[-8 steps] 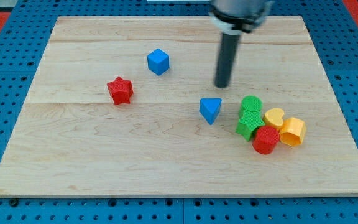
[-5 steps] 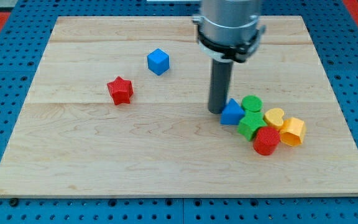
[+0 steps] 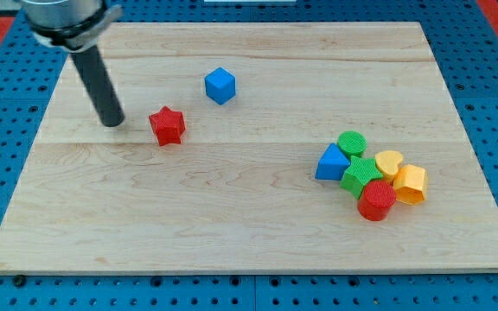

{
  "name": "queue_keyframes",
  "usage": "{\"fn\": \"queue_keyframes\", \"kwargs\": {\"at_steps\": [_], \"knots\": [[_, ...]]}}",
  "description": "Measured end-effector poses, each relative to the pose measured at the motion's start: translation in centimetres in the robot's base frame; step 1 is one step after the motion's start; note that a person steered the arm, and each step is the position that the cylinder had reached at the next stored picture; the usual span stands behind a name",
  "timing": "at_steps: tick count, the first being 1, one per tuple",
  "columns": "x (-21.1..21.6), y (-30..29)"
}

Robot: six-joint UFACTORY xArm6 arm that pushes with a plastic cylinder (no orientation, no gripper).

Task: Move the red star into the group of blocks

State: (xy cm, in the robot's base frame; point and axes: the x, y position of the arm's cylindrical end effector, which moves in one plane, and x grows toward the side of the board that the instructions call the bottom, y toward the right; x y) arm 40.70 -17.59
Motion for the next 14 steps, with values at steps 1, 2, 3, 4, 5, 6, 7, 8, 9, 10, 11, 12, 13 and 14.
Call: {"fn": "queue_keyframes", "kwargs": {"at_steps": [1,2,3,4,5,6,7,8,9,10,11,12,13,14], "knots": [[0.4,0.4],[-1.2,2.8],[0.1,2.9],[0.4,5.1],[-0.6,9.1],[-0.7,10.8],[-0.9,10.9],[-0.4,5.2],[0.6,9.9],[2.2,16.6],[3.3,16.9],[5.1,12.2],[6.4,16.6],[6.2,23.9]]}}
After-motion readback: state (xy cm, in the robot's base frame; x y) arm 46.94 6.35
